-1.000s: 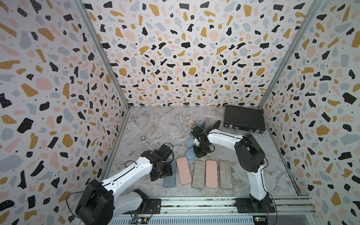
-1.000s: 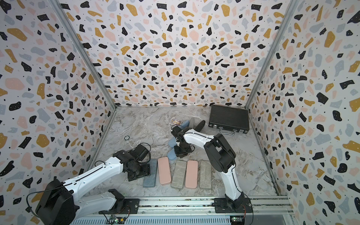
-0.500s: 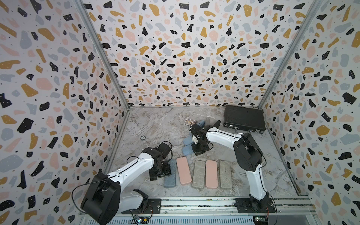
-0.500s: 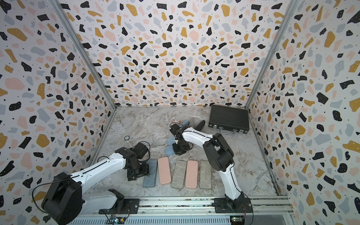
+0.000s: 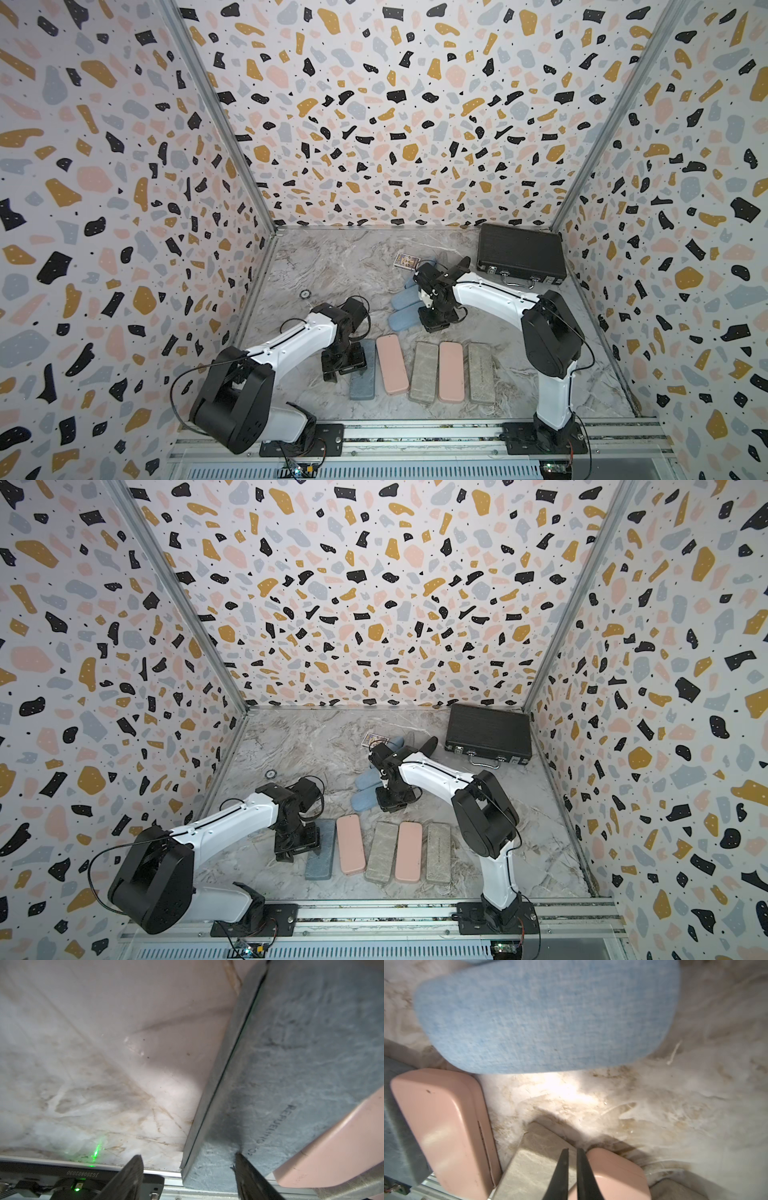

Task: Close the glasses case
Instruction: Adjust the glasses case at the center of the board, then move the glasses case to the center of the board.

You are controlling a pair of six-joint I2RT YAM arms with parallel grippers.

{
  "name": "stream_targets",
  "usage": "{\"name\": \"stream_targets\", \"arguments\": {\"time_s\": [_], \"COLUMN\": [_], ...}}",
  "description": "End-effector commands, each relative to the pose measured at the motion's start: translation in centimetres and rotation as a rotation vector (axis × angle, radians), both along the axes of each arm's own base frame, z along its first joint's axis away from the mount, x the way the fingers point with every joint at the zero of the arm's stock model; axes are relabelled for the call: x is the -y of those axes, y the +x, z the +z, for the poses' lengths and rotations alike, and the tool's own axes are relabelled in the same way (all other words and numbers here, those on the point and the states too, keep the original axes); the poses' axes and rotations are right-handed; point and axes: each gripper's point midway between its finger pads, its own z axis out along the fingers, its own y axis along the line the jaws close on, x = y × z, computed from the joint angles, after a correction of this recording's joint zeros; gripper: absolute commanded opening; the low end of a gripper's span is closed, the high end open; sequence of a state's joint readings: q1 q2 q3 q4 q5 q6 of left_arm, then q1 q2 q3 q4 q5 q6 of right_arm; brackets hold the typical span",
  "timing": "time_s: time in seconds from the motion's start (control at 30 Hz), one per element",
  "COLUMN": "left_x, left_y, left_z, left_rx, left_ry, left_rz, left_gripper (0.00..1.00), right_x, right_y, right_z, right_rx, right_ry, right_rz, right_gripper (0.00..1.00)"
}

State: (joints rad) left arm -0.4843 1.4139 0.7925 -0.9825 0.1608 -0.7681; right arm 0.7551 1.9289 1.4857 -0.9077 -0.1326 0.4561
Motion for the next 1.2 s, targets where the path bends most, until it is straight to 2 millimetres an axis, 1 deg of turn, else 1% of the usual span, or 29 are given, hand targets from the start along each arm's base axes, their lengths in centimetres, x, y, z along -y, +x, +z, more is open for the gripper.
{"name": "stream_targets", "arguments": {"time_s": [0.0, 0.1, 0.17, 0.23, 0.33, 0.43, 0.6, 0.7, 0.87, 1.0, 1.07, 1.17], "left_x": [2.3, 2.7, 2.9, 3.1, 2.9, 2.2, 0.6, -0.4, -2.4, -3.5, -3.8, -3.6], "left_y": [4.5, 4.8, 5.2, 5.8, 6.5, 6.7, 6.3, 5.8, 4.5, 4.2, 4.3, 4.6], "left_z": [-3.6, -3.4, -2.6, -1.3, 0.7, 2.3, 3.4, 3.3, 1.7, 0.7, 0.3, -0.5], "left_rx": [0.155, 0.163, 0.190, 0.222, 0.263, 0.298, 0.327, 0.322, 0.274, 0.251, 0.240, 0.222], "left_ry": [-0.067, -0.084, -0.095, -0.105, -0.093, -0.068, -0.054, -0.041, 0.008, 0.032, 0.044, 0.047], "left_rz": [0.005, 0.010, 0.012, 0.006, -0.009, -0.014, 0.014, 0.035, 0.092, 0.138, 0.146, 0.142], "left_gripper": [0.70, 0.69, 0.68, 0.69, 0.68, 0.69, 0.69, 0.69, 0.68, 0.66, 0.66, 0.65], "right_x": [3.4, 6.7, 8.6, 10.2, 12.8, 14.8, 17.0, 17.8, 19.2, 20.0, 20.2, 19.9], "right_y": [0.0, 0.1, 0.0, -0.3, -1.0, -2.0, -3.8, -4.8, -6.5, -7.7, -8.0, -8.3], "right_z": [2.7, 3.9, 4.6, 4.9, 4.4, 3.5, 2.2, 1.7, 0.9, -0.1, -0.7, -2.0], "right_rx": [0.073, 0.125, 0.158, 0.163, 0.149, 0.131, 0.116, 0.109, 0.099, 0.079, 0.071, 0.047], "right_ry": [-0.061, -0.088, -0.101, -0.113, -0.176, -0.215, -0.267, -0.283, -0.302, -0.332, -0.335, -0.321], "right_rz": [-0.085, -0.193, -0.242, -0.282, -0.336, -0.392, -0.458, -0.488, -0.535, -0.560, -0.567, -0.568], "right_gripper": [0.12, 0.07, 0.01, 0.00, 0.00, 0.00, 0.00, 0.00, 0.00, 0.00, 0.00, 0.00]}}
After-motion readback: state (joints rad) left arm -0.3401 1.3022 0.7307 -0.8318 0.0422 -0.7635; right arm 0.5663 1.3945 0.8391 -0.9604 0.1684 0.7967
